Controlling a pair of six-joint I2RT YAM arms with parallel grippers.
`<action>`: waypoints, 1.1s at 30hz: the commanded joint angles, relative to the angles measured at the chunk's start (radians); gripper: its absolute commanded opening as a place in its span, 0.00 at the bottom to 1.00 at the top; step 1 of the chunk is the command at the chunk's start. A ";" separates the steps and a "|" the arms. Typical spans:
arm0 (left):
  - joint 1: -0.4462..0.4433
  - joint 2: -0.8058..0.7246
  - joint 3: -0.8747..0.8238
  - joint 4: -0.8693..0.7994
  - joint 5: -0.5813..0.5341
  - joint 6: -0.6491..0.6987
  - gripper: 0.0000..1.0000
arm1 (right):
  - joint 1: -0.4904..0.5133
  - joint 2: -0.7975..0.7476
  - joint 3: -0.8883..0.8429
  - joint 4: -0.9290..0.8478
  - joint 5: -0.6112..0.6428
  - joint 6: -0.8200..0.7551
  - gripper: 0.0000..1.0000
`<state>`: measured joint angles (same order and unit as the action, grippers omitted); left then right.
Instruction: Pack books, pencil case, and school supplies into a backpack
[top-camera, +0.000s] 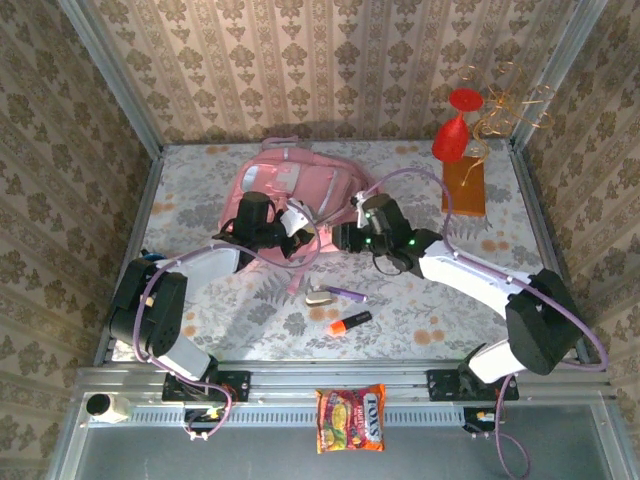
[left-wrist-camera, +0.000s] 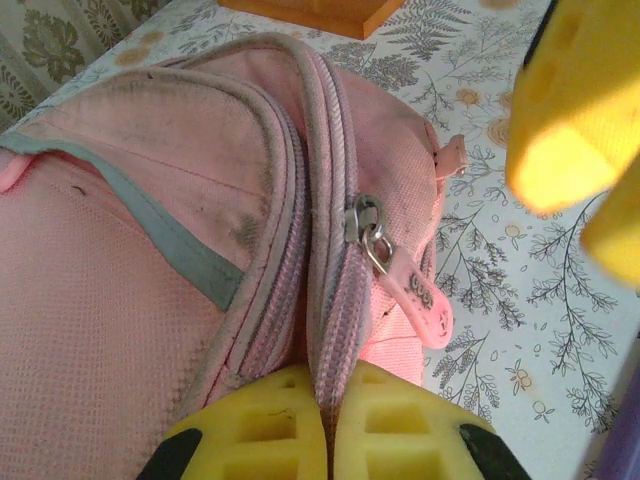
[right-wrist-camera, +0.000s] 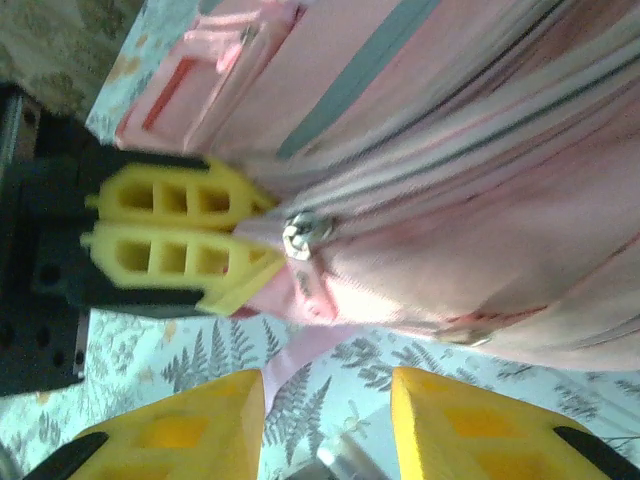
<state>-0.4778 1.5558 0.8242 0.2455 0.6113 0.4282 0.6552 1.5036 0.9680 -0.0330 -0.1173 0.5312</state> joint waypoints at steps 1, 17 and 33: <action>-0.020 -0.025 0.023 0.048 0.075 -0.023 0.00 | 0.010 0.057 -0.009 0.077 -0.033 0.023 0.39; -0.031 -0.034 0.022 0.033 0.065 -0.006 0.00 | 0.012 0.164 0.046 0.229 -0.031 0.072 0.35; -0.035 -0.026 0.026 0.012 0.040 0.017 0.00 | 0.012 0.085 0.018 0.184 0.046 0.066 0.00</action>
<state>-0.4969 1.5558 0.8246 0.2359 0.5888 0.4271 0.6788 1.6539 0.9806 0.1303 -0.1303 0.5999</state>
